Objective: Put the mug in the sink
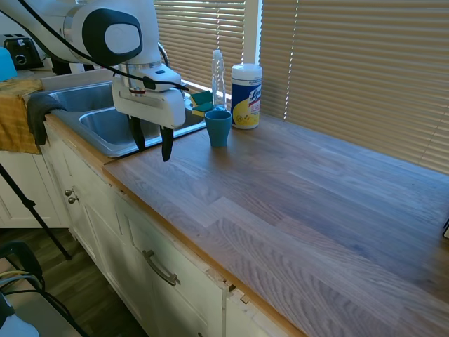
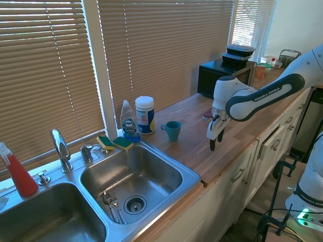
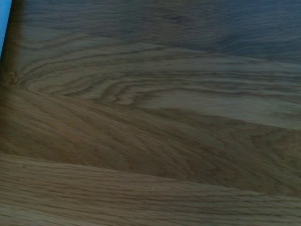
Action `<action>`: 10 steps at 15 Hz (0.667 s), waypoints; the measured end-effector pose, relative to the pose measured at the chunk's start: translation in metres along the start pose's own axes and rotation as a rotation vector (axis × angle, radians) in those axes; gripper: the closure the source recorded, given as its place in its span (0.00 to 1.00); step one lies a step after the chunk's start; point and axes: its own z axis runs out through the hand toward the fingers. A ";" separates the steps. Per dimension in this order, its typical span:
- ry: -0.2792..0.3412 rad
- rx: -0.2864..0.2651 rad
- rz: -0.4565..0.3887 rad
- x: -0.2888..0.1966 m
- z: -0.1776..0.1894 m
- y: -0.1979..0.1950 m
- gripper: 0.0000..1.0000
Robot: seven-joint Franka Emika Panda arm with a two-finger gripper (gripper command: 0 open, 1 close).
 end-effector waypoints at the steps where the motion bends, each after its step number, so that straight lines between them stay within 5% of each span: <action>1: 0.000 0.000 0.000 0.000 0.000 0.000 0.00; 10: 0.112 0.126 -0.010 0.029 -0.085 -0.068 0.00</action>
